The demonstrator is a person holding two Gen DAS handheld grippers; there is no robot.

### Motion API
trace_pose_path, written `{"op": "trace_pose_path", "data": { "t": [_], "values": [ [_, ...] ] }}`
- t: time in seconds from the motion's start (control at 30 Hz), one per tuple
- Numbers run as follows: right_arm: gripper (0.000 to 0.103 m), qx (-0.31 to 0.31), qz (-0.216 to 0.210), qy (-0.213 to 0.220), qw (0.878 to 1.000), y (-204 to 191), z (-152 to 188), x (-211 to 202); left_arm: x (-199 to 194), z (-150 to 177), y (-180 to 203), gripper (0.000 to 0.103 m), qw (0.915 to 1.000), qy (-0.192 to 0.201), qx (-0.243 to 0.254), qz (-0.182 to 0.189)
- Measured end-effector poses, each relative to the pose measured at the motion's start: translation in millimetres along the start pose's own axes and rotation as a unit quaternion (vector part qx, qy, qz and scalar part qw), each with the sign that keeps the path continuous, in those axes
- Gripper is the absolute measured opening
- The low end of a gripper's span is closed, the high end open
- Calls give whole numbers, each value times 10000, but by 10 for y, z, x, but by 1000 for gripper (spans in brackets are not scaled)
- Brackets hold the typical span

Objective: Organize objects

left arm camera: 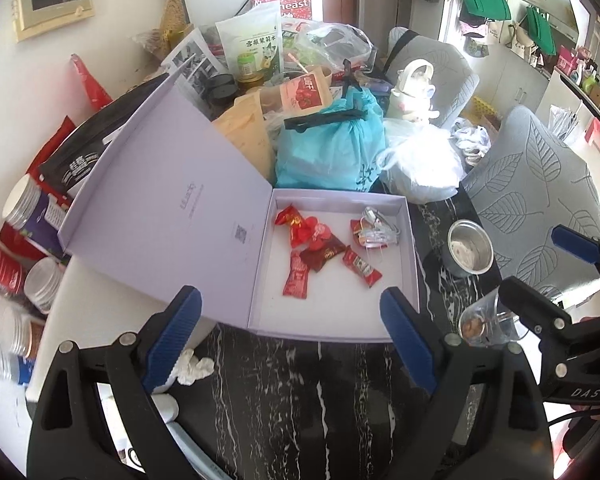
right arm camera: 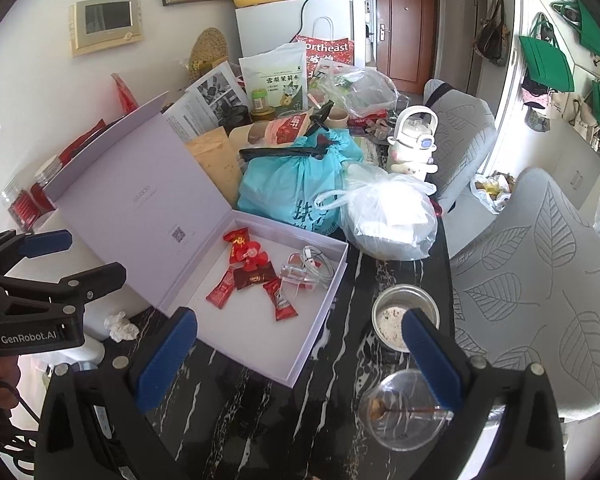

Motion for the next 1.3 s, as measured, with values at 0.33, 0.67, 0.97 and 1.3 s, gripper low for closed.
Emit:
{"op": "trace_pose_path", "data": {
  "t": [0.33,0.67,0.97,1.3],
  "values": [
    [102,-297,-147,72,9994,-39,344,-305,-297,422,109,91,9996,52,-265,-130],
    [102,-551,-291,214,9978,-36,621,-545,-515,794,250,91,9977,182,-542,-358],
    [102,-610,-413,182,9971,0,910,-615,-589,1065,330,91,9955,209,-765,-527],
    [102,-628,-445,157,9969,59,1071,-664,-581,1211,448,91,9951,165,-814,-534]
  ]
}}
Point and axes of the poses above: each gripper's, at about its wrist camera, not at the fingertips, and x roughly the way its jaws point, y to its right, z to its underside, the point moved 2 cm from there along x, roughly the way its jaws point, and after that the axes turned 10 degrees about z, right-handed, at the moved point
